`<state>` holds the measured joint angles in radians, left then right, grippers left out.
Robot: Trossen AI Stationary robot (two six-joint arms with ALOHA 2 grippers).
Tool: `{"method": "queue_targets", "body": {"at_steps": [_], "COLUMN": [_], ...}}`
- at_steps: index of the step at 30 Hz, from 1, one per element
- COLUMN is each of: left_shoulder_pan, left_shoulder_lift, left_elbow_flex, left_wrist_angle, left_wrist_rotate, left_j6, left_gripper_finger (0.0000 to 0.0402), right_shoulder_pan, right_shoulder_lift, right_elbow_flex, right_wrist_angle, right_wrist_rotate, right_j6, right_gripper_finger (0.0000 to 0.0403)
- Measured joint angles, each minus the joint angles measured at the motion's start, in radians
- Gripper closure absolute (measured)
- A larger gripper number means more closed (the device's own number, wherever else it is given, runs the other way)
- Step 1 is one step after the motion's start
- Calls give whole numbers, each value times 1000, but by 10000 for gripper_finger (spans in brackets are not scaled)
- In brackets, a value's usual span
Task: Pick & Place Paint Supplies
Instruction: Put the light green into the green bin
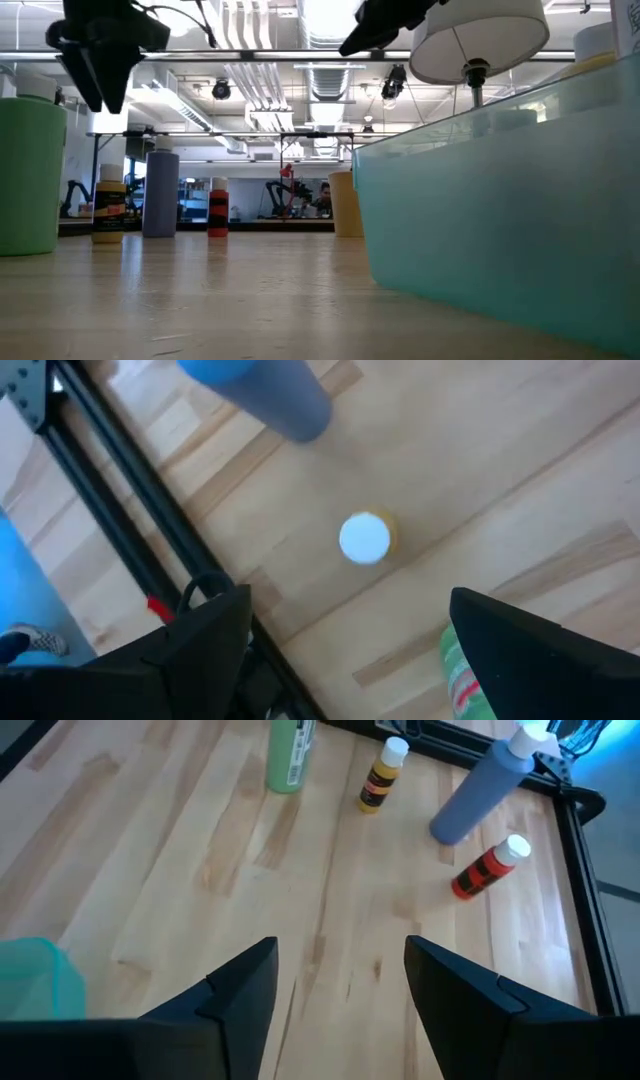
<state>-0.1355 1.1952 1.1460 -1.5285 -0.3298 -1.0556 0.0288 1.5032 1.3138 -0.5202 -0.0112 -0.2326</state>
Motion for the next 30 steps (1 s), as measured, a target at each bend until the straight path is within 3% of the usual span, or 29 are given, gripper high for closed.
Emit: {"method": "queue_targets", "body": {"at_steps": [15,23,30], "left_shoulder_pan": [224,252,256], "left_shoulder_lift": [0,-2,-3], "left_elbow_flex": [-105,-171,-196], "left_wrist_angle": [147,227,232], "left_wrist_rotate": [116,156,181], "left_j6": [223,263,280], "left_gripper_finger": [58,58,58], "right_shoulder_pan": [1,1,1], "right_shoulder_lift": [0,0,0], "right_elbow_flex": [-11,-13,-13], "right_wrist_angle": [0,-4,-7], "right_wrist_rotate": [-21,-23,-23], "right_j6": [-11,-8,1], "right_gripper_finger": [156,149,169]}}
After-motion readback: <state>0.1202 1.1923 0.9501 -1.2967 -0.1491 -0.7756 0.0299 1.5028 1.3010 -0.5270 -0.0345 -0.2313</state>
